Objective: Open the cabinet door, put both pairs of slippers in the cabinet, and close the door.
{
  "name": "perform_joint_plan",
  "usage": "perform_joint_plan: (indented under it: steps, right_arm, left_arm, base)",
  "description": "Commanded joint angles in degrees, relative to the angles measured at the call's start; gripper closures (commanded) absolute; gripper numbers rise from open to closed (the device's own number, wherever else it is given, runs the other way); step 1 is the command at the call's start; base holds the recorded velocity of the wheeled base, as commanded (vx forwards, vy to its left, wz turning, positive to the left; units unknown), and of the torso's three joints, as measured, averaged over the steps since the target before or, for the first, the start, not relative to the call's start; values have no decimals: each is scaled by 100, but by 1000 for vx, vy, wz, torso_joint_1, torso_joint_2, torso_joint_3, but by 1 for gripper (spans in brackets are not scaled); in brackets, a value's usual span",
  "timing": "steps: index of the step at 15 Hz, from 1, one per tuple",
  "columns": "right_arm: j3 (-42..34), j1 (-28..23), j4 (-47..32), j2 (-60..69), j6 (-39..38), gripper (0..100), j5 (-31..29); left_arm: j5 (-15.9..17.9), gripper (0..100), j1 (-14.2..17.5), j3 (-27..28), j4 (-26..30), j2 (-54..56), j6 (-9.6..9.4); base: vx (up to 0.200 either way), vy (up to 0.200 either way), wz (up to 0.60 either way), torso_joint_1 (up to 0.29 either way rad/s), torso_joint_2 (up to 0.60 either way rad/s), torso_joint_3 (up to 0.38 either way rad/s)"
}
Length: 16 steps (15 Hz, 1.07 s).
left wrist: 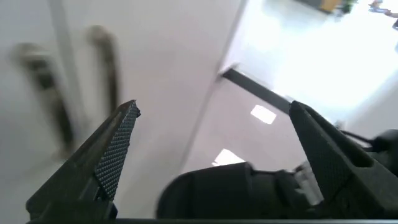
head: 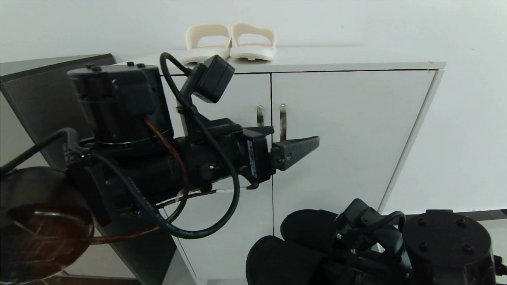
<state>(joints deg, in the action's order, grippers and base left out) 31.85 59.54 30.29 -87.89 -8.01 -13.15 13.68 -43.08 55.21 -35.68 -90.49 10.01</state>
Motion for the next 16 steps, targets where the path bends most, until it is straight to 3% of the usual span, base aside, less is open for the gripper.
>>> perform_joint_plan:
  steps: [1, 3, 6, 10, 13, 16]
  right_arm:
    - [-4, 5, 3, 9, 1, 100, 6]
    - [14, -4, 3, 18, -16, 100, 6]
    - [-4, -4, 3, 36, -34, 100, 41]
    - [-4, -4, 3, 36, -25, 100, 85]
    - [-13, -4, 3, 44, -25, 100, 85]
    - [-13, -4, -6, 44, -25, 100, 85]
  left_arm:
    - [372, 0, 45, 455, 307, -311, 247]
    - [838, 0, 125, 904, 975, -320, 502]
    - [847, 0, 212, 1159, 1186, -346, 502]
    - [478, 0, 397, 1115, 1186, -373, 485]
    - [460, 0, 450, 1141, 1186, -426, 476]
    - [135, 0, 467, 1282, 1169, -716, 353]
  base:
    - [0, 0, 0, 0, 0, 0]
    - [0, 0, 0, 0, 0, 0]
    - [0, 0, 0, 0, 0, 0]
    - [0, 0, 0, 0, 0, 0]
    - [0, 0, 0, 0, 0, 0]
    - [0, 0, 0, 0, 0, 0]
